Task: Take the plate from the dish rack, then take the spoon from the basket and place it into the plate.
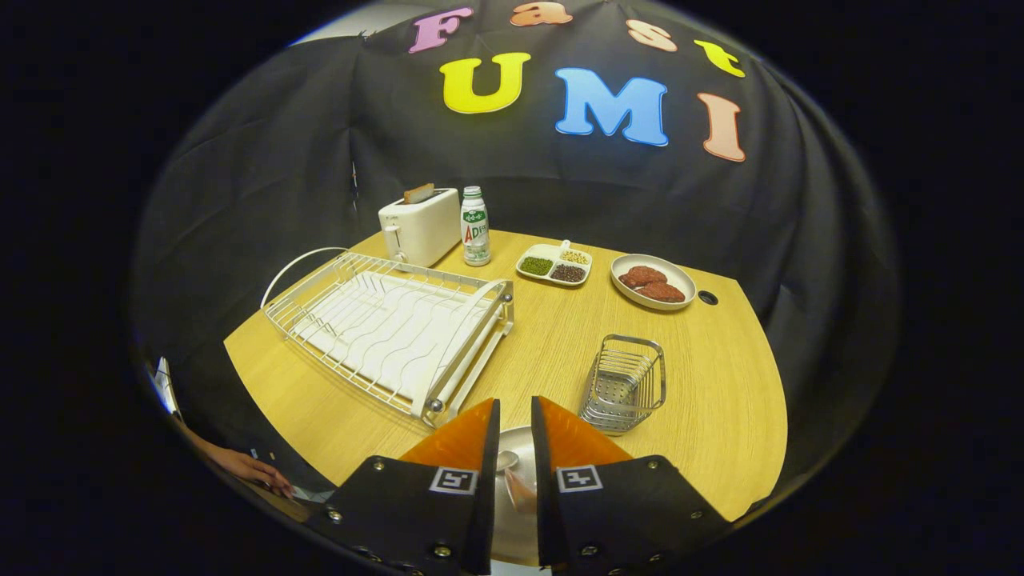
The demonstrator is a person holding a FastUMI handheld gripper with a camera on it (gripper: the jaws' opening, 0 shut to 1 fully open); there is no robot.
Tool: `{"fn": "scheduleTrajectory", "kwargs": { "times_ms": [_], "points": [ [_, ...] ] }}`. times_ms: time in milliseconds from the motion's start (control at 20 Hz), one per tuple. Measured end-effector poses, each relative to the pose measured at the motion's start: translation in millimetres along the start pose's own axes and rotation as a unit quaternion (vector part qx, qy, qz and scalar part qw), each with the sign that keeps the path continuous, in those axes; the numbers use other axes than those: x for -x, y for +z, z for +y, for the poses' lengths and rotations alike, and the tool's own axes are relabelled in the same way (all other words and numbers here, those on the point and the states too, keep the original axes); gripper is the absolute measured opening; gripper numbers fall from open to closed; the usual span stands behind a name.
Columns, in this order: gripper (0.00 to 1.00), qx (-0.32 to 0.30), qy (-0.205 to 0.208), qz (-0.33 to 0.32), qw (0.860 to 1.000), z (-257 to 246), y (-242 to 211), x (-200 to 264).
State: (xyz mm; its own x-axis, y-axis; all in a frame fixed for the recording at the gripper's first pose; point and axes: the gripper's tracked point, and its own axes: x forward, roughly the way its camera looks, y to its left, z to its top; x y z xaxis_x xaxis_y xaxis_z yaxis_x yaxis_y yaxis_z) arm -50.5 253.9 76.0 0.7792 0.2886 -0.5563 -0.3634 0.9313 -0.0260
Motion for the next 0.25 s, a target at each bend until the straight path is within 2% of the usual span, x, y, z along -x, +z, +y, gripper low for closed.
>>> {"fn": "scheduleTrajectory", "kwargs": {
  "times_ms": [100, 250],
  "points": [
    [0.22, -0.003, -0.011, -0.008, 1.0, -6.6, 5.2, 3.1],
    [0.22, -0.013, -0.041, -0.06, 0.997, -29.1, 29.7, 21.9]
  ]
}}
